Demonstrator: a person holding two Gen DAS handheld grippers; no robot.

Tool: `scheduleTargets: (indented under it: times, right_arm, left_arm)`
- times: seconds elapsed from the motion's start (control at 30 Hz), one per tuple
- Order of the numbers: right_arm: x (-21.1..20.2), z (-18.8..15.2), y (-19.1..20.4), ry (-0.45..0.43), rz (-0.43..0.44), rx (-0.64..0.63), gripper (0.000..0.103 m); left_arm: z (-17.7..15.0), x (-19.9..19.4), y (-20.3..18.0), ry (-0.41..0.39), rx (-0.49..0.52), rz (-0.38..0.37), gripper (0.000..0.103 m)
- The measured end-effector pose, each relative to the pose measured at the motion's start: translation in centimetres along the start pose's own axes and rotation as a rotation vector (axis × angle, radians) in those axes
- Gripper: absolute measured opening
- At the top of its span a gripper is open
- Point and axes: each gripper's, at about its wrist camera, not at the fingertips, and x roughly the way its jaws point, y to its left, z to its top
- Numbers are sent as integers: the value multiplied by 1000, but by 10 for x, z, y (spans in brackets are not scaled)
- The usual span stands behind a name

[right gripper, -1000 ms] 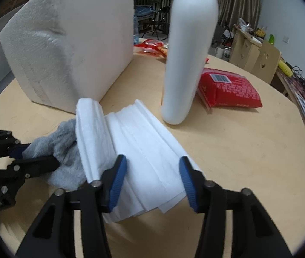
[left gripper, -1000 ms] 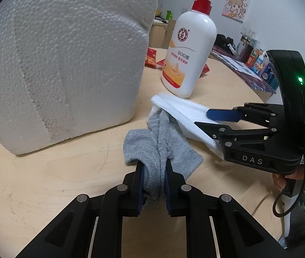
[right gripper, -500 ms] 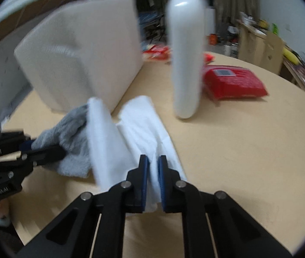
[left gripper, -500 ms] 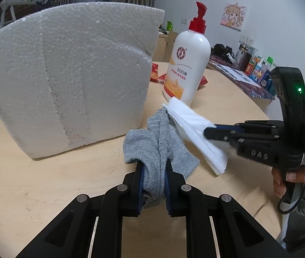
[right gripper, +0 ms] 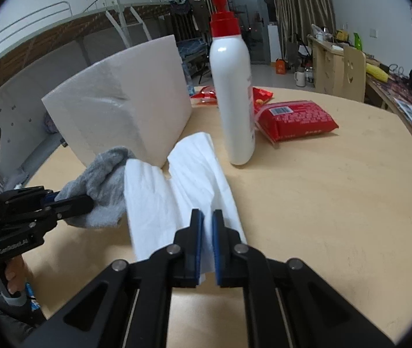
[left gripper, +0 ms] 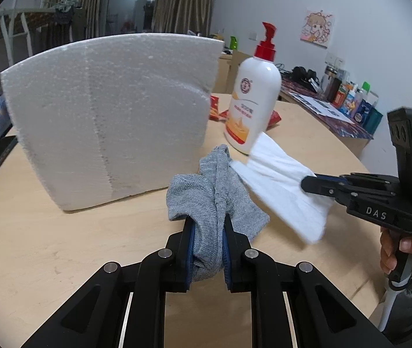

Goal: Organize soft objects
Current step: 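Raise the white cloth with the right gripper while the left holds the sock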

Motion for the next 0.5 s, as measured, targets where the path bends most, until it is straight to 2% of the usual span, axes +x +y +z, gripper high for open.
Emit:
scheduleTargets:
  times: [0.1, 0.17, 0.2, 0.23, 0.33, 0.5]
  right_arm:
    - [8, 0, -3, 25, -59, -25, 10]
    - [14, -2, -1, 56, -45, -35, 11]
    - [17, -4, 2, 68, -50, -54, 18]
    - [20, -4, 6, 77, -68, -80, 31]
    - [17, -6, 18, 75, -51, -125, 51]
    - [20, -6, 34, 90, -36, -206, 56]
  left_arm:
    - [-1, -3, 4, -4, -12, 16, 17]
    - [0, -5, 9, -5, -16, 31, 17]
    - [0, -6, 11, -6, -18, 33, 17]
    - [0, -6, 12, -3, -20, 36, 17]
    - [-2, -3, 14, 10, -19, 37, 17]
    - [0, -3, 17, 6, -32, 43, 17]
